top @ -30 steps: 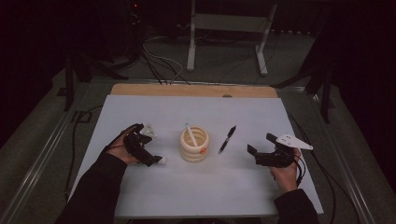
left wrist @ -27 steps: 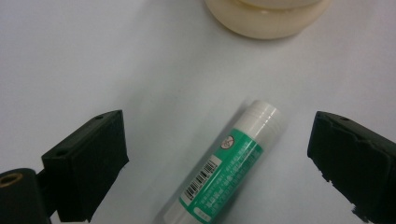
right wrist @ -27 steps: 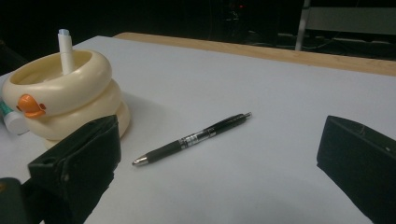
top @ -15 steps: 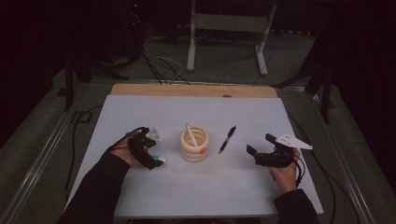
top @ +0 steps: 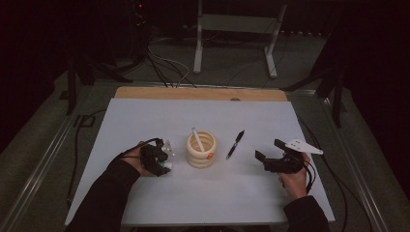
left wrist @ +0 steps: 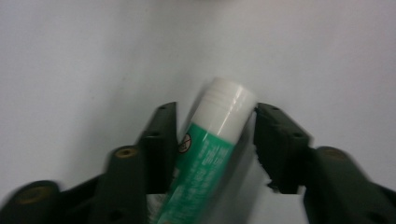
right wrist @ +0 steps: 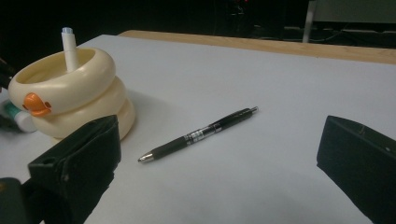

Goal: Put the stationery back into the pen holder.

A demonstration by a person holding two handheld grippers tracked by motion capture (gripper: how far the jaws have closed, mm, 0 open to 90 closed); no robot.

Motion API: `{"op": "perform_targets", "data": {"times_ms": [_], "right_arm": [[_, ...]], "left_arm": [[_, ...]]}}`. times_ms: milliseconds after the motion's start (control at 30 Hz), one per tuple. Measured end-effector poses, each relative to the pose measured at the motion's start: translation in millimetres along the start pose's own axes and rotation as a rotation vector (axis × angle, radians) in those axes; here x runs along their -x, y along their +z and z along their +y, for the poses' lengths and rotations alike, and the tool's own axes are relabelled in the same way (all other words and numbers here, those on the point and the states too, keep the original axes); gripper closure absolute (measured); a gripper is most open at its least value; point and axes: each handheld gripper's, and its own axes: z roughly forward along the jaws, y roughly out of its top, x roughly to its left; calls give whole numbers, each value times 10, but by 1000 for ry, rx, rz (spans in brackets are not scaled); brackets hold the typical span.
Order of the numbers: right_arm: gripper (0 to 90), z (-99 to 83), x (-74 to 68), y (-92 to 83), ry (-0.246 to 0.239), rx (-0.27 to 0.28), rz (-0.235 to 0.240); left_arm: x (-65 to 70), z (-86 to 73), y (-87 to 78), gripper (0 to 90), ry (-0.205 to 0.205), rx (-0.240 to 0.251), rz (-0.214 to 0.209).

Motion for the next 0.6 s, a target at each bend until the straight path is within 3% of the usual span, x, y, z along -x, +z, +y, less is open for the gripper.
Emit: {"op": "perform_targets", "data": {"times_ms": [33,267,600], "right_arm": [[0,-1,0,1,0,0,0],[0,-2,9,-1,7,3,2],[0,-1,14,-4,10,6,1]], "left_arm": [[2,-4,5,656,3,0,-11],[-24,-11,-5,663,-35,1,-43],[-44,-7,-92,664,-80,71,-40]]}}
